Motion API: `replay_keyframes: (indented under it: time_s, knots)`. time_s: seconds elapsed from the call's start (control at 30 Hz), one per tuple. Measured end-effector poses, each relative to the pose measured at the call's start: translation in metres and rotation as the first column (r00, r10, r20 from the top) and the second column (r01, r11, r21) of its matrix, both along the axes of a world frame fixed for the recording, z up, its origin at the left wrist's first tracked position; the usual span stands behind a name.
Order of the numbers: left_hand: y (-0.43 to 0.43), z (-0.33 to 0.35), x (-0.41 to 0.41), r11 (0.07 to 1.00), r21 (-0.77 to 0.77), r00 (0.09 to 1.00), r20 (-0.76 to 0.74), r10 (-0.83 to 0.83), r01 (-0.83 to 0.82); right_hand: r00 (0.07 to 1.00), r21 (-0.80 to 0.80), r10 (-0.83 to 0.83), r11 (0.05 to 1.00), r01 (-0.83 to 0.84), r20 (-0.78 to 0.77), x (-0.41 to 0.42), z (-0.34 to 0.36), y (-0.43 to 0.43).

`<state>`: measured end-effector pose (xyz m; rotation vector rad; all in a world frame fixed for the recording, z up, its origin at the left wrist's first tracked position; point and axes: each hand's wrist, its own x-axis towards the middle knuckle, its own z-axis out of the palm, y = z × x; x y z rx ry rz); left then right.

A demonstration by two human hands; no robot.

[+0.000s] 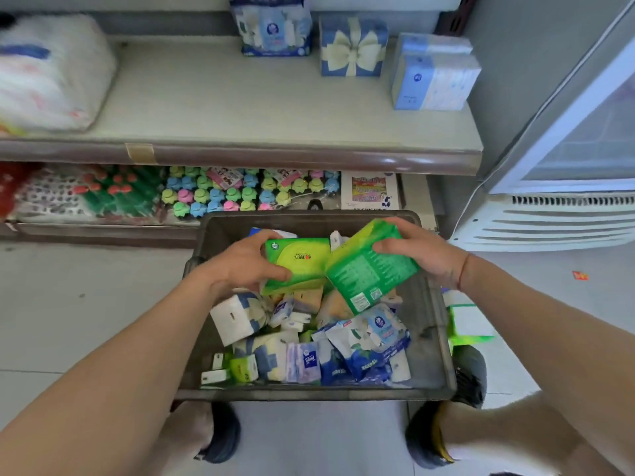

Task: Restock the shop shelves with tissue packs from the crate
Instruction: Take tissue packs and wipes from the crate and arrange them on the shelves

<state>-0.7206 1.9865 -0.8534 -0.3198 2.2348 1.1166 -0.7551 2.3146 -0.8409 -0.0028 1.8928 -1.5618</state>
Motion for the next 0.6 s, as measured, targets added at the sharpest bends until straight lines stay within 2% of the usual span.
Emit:
replay_keyframes:
  time_s: [0.07,0.23,0.37,0.47,0.53,0.6]
  knots:
    - [-0.007,0.023,0.011,0.995,0.085,0.998,-0.026,0.05,-0.048,0.998,-0.003,-0.053,0.999,0.053,0.025,0.006,0.017,0.001]
    - [-0.022,0.087,0.034,0.954,0.258,0.981,-0.076,0.179,-0.155,0.989,-0.058,-0.057,0.996,0.065,0.138,0.011,0.065,-0.007]
    - [-0.043,0.136,0.051,0.886,0.406,0.951,-0.107,0.289,-0.223,0.97,-0.218,-0.005,0.974,0.06,0.245,0.006,0.109,-0.003]
    - [-0.051,0.164,0.06,0.81,0.546,0.921,-0.16,0.354,-0.216,0.971,-0.333,0.052,0.942,0.03,0.235,0.003,0.134,0.004]
    - [-0.051,0.177,0.06,0.761,0.602,0.884,-0.187,0.429,-0.242,0.982,-0.303,-0.006,0.951,0.065,0.19,0.003,0.146,0.001]
    - [-0.046,0.183,0.057,0.672,0.673,0.824,-0.165,0.543,-0.308,0.983,-0.229,-0.131,0.961,0.158,0.131,0.001,0.15,-0.004]
